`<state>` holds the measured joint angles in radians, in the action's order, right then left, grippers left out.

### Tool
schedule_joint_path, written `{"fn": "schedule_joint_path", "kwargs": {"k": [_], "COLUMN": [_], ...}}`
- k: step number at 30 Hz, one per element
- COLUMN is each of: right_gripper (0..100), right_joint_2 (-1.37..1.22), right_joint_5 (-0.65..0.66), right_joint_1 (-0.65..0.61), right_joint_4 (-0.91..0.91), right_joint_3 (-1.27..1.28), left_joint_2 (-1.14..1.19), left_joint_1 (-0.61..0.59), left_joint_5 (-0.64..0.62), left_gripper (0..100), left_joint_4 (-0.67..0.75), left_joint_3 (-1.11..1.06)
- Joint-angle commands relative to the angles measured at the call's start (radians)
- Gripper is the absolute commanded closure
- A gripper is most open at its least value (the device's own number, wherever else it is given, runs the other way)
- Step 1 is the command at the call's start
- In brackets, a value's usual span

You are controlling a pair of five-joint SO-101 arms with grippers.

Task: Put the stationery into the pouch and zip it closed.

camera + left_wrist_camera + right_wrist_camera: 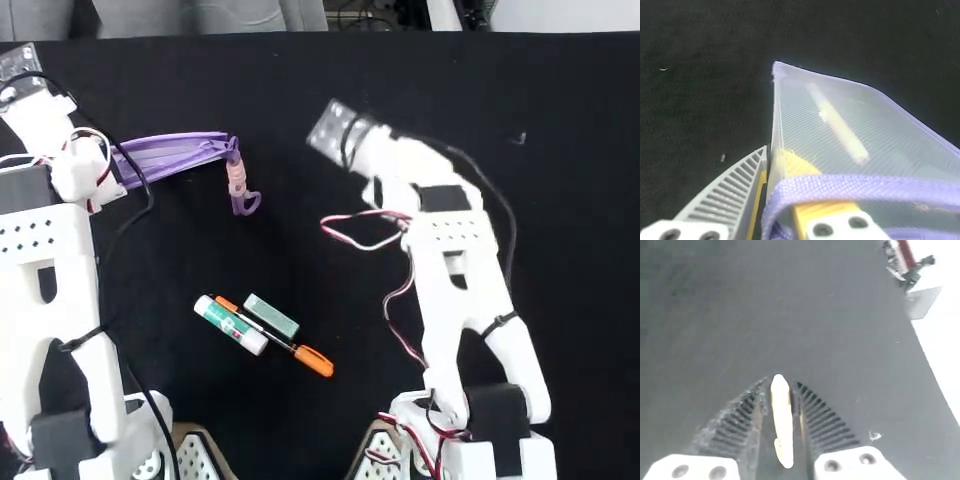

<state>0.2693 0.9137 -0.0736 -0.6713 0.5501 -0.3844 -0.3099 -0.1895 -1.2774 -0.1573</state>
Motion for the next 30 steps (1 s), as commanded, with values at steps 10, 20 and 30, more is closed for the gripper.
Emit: {"fn": "schedule_joint_path", "kwargs": {"k": [10, 20, 30], "right_gripper": [98.7, 98.7, 98.7], "right_joint_2": [0.008, 0.295, 0.651], "right_joint_5": [-0.509, -0.664, -0.804], "right_joint_1": [-0.006, -0.003, -0.041], "right_joint_4": [0.017, 0.017, 0.127], "right_joint_3": [-0.349, -0.263, -0.027], "left_joint_2": [0.009, 0.009, 0.011], "left_joint_1": [0.157, 0.266, 0.303], "left_joint_5": [0.003, 0.0, -0.002], "left_gripper": [97, 97, 97], "left_joint_4": [-0.098, -0.12, -0.12], "left_joint_3": [0.122, 0.148, 0.14]}}
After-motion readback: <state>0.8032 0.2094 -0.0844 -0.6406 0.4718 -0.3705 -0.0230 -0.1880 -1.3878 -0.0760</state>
